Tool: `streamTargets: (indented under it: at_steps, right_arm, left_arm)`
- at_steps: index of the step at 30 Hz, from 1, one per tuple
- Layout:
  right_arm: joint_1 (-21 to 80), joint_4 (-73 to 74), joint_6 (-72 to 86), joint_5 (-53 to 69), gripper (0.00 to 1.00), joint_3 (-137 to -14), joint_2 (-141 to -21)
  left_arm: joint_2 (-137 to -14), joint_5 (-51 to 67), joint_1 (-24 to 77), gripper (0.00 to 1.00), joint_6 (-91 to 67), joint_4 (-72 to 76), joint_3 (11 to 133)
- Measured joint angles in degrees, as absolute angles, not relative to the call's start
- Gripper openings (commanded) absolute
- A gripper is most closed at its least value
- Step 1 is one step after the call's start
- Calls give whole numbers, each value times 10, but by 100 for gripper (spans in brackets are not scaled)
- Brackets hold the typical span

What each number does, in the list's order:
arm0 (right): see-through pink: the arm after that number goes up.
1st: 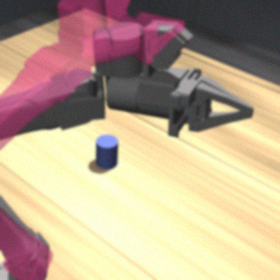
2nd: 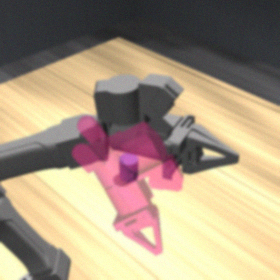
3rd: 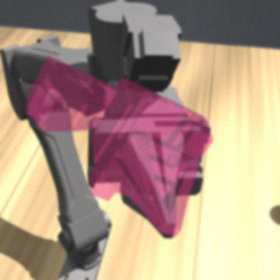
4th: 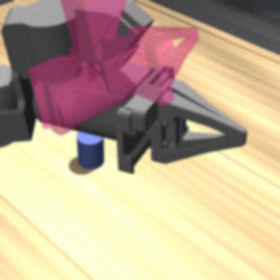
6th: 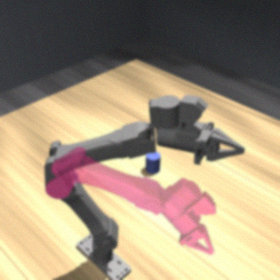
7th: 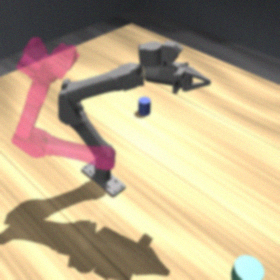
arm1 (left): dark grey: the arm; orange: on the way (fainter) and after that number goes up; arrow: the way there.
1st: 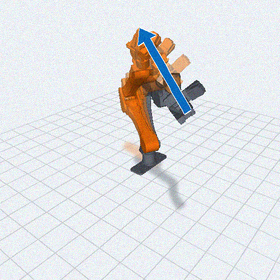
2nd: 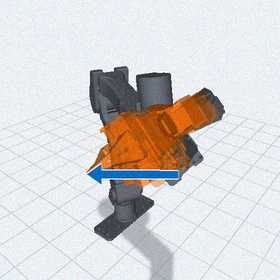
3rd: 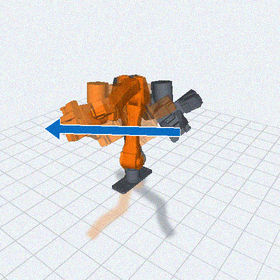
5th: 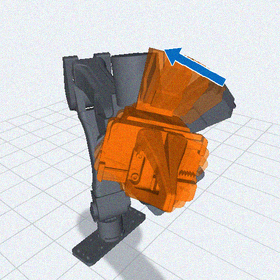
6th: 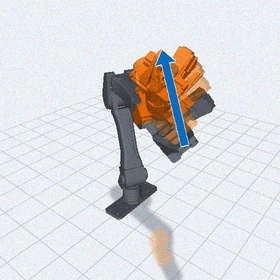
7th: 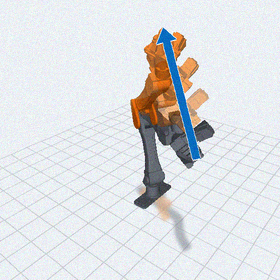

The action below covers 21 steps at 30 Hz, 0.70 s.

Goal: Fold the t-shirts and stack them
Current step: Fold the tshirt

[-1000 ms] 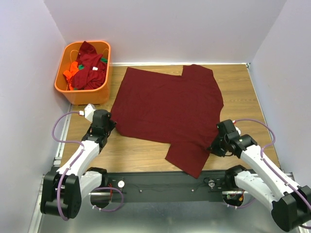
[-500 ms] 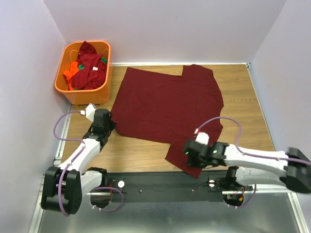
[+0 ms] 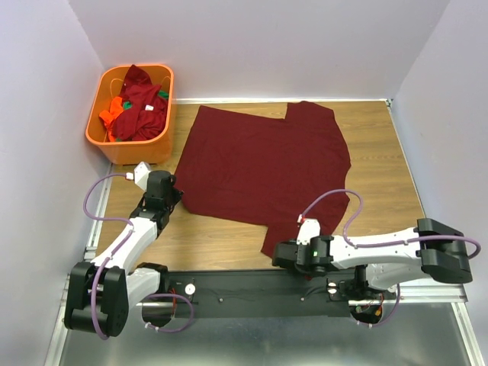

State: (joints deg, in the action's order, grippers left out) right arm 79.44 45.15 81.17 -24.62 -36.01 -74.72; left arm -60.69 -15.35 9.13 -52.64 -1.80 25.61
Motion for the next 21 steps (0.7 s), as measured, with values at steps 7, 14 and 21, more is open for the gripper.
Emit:
streamTargets:
  at_steps: [7, 14, 21]
  right_arm:
    - [795, 459, 836, -249, 5, -334, -712]
    - [795, 537, 848, -272, 1, -369, -642]
    - [775, 619, 839, -338, 3, -484, -595]
  left_arm:
    - [-609, -154, 91, 0, -525, -18, 256]
    - [-609, -154, 91, 0, -518, -19, 262]
    - [-637, -154, 93, 0, -519, -21, 309]
